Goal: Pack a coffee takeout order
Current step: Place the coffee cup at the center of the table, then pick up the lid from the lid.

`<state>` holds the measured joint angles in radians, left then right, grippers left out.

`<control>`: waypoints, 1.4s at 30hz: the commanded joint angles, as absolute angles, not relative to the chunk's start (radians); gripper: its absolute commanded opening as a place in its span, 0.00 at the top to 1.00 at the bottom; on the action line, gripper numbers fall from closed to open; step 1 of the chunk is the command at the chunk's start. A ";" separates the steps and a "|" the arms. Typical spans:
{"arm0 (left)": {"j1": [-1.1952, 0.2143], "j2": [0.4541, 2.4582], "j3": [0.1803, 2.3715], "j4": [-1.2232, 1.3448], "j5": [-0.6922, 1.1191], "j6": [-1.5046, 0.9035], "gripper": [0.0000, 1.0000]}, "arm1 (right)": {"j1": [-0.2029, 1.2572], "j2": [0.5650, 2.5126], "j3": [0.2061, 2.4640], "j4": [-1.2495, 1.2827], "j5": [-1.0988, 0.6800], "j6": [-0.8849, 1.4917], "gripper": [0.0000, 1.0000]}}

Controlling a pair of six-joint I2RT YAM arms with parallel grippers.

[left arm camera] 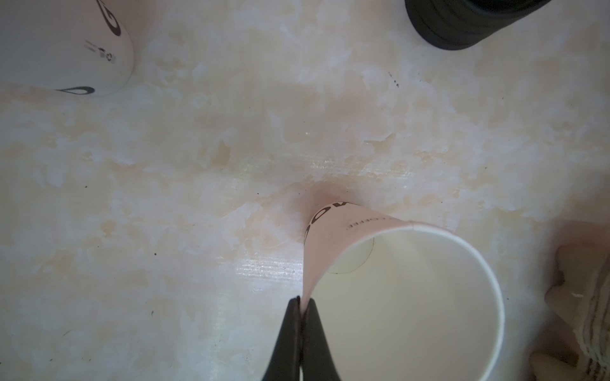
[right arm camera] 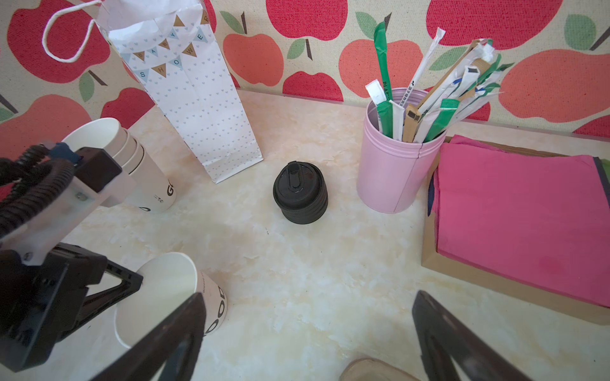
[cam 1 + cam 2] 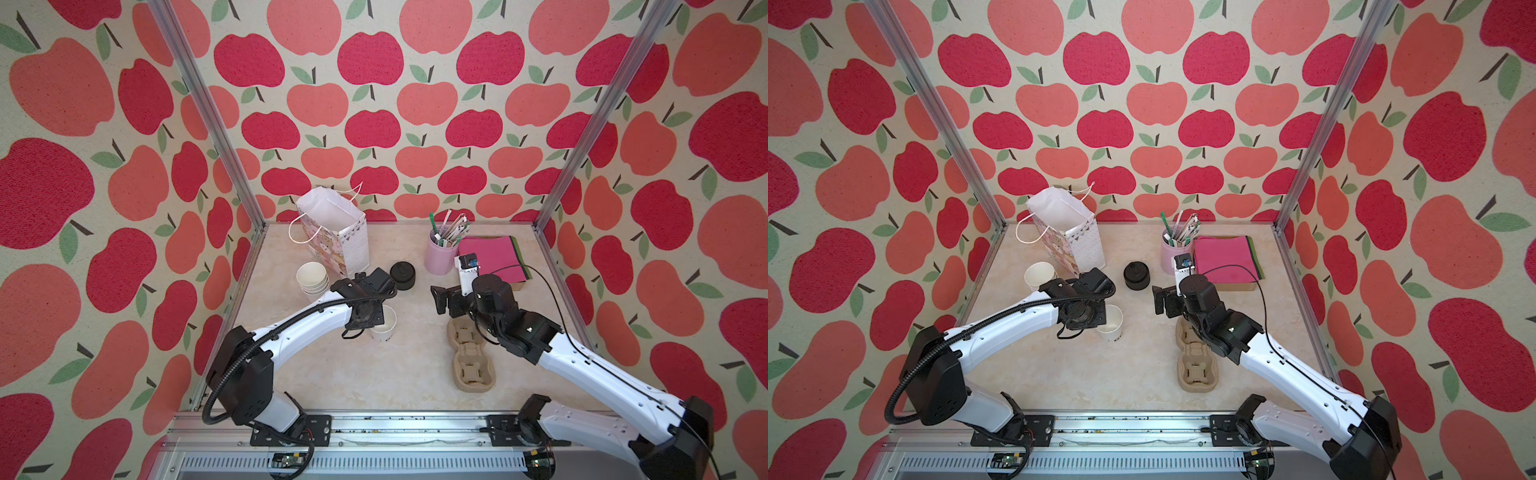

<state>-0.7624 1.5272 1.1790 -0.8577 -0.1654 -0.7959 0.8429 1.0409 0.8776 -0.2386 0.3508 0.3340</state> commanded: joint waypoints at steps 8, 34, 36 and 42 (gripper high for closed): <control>-0.793 1.594 1.216 -0.876 -0.167 -0.850 0.93 | 0.828 0.992 0.826 -0.291 0.399 0.367 0.01; -0.744 1.095 1.144 -0.684 -0.368 -0.654 0.10 | 0.812 1.491 1.316 -0.510 0.288 0.055 0.01; -0.718 1.013 1.098 -0.655 -0.346 -0.651 0.01 | 0.806 1.600 1.420 -0.573 0.273 0.035 0.01; -0.616 0.912 1.018 -0.646 -0.205 -0.608 0.01 | 0.805 1.888 1.688 -0.707 0.259 -0.001 0.01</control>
<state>-0.6502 0.9333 1.0481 -0.6754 -0.2848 -0.6537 0.8093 1.8011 1.5970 -0.5797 0.2783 0.0448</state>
